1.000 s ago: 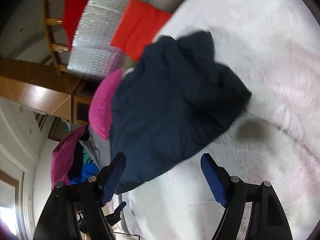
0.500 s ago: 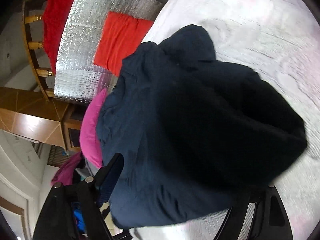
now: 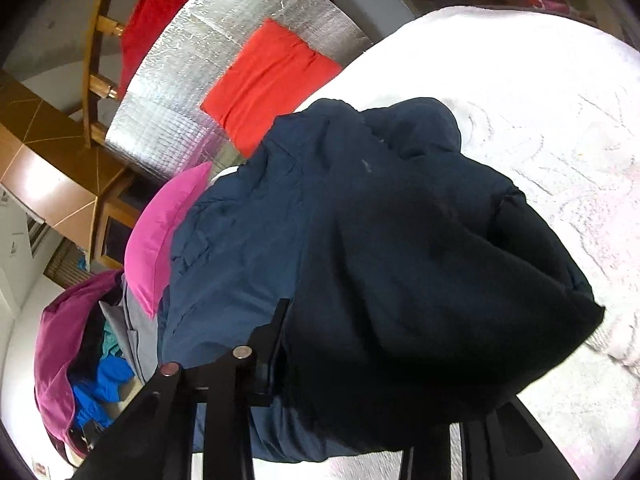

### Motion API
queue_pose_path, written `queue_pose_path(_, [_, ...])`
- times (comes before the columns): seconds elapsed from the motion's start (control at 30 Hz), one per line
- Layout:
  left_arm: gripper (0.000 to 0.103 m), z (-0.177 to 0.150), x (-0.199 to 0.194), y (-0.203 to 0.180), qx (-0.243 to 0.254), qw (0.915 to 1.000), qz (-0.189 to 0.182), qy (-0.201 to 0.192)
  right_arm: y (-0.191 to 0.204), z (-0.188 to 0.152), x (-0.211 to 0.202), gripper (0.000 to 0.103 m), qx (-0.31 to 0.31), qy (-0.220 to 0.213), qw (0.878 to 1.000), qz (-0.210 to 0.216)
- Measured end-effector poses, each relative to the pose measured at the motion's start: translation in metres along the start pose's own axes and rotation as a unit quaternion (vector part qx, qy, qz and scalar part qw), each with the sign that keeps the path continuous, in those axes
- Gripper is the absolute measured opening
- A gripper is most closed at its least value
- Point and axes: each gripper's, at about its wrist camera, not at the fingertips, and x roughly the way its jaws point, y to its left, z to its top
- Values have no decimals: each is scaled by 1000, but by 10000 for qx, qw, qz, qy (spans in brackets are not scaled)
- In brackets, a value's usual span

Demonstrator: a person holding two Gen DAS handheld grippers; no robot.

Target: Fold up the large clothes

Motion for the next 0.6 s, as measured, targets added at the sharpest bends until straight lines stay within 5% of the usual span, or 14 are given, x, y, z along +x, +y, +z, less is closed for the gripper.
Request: queue_pose_path(0.6, [18,-41,-45,25,403,9992,23,39,-25,-36,-72,35,-394,98,9991,103])
